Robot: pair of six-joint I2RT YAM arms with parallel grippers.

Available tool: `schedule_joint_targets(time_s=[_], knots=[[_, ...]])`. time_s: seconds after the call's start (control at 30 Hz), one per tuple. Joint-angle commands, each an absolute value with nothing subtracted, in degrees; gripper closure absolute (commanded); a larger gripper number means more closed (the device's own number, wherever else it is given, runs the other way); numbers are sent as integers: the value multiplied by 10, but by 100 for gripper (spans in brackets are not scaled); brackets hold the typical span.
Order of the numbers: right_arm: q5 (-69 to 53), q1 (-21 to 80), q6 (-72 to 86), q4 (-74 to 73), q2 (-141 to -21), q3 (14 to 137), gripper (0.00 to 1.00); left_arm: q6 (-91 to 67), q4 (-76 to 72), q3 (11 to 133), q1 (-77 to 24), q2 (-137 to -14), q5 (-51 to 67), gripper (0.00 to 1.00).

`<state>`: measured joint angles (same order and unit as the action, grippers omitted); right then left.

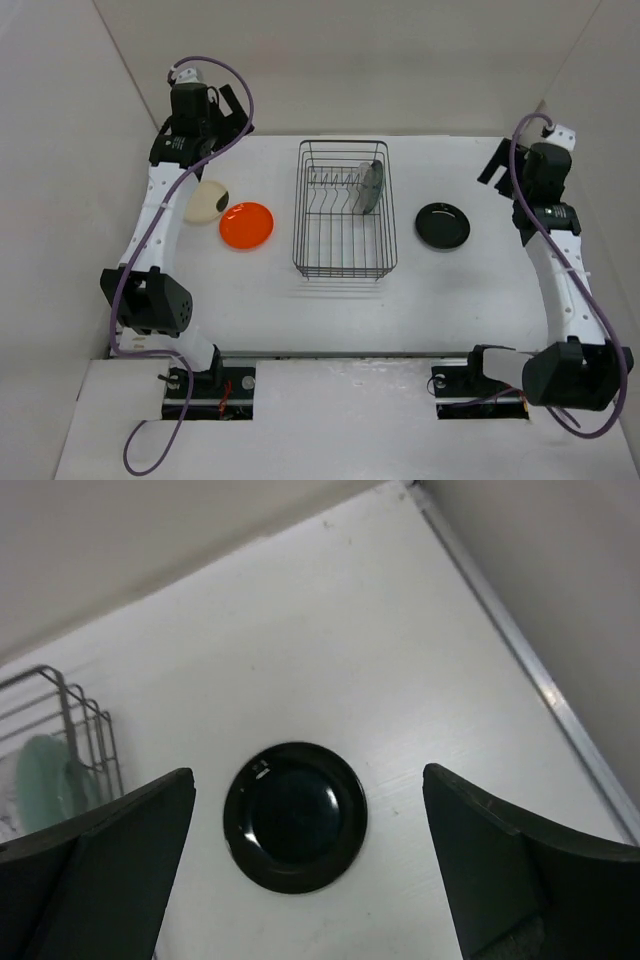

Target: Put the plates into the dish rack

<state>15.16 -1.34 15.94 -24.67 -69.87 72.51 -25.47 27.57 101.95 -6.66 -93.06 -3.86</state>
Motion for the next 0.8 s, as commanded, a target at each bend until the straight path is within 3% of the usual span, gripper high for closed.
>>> schedule_joint_targets(time_s=[0.0, 0.13, 0.27, 0.43, 0.6, 0.77], knots=[[-91, -73, 140, -165, -727, 603, 0, -242, 222, 1001, -67, -910, 62, 0], [-107, -119, 182, -150, -744, 550, 1, -252, 191, 988, -55, -924, 185, 0], [-187, -165, 204, -120, -775, 514, 4, -264, 179, 983, -27, -942, 221, 0], [-187, -172, 209, -98, -823, 500, 7, -269, 185, 983, -5, -947, 207, 0], [-192, -172, 209, -79, -889, 500, 17, -269, 196, 988, -5, -947, 178, 0], [-182, -172, 209, -74, -917, 506, 22, -264, 196, 988, -5, -942, 178, 0]])
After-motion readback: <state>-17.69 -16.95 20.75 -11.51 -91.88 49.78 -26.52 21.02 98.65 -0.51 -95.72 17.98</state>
